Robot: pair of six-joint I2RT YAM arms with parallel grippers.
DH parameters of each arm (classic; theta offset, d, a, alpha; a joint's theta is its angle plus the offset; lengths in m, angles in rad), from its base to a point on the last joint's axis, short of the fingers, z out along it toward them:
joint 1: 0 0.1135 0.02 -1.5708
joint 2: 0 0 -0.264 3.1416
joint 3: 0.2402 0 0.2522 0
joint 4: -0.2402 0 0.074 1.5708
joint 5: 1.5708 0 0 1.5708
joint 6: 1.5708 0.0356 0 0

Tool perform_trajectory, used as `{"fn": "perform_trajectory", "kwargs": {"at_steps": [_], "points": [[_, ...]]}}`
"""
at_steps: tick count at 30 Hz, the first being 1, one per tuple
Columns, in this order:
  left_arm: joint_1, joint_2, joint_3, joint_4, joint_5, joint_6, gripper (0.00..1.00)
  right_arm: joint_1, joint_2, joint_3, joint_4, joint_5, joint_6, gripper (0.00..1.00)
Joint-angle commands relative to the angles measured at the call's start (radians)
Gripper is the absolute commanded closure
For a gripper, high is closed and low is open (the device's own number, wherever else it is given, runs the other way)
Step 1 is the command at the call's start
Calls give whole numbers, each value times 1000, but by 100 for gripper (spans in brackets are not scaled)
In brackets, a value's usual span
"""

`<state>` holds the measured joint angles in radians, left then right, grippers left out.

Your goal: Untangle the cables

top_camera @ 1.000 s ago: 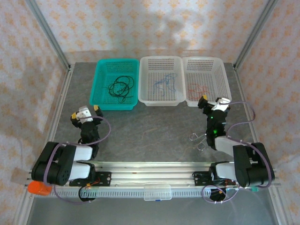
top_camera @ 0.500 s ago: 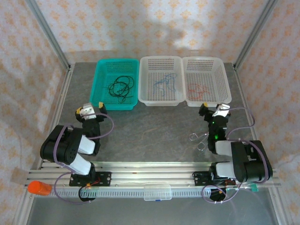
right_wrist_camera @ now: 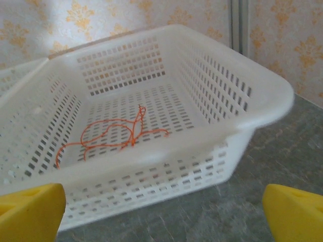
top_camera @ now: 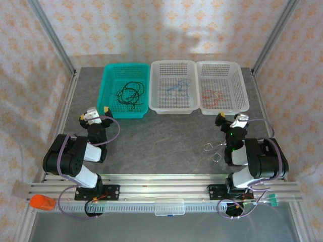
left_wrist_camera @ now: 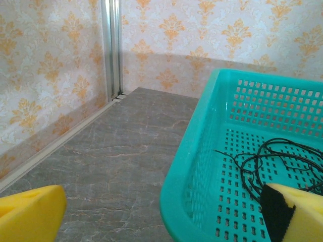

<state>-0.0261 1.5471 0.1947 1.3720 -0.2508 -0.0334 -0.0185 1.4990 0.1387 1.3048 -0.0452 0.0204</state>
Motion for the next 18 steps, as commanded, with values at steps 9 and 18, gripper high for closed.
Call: {"fn": "perform_trajectory", "kwargs": {"at_steps": [9,18], "points": [[-8,-7,0,-4,-3,-10,0,32,15,92,-79,7,-48,0],[-1,-9,8,-21,50,0,0,32,16,92,-80,7,-46,0]]}}
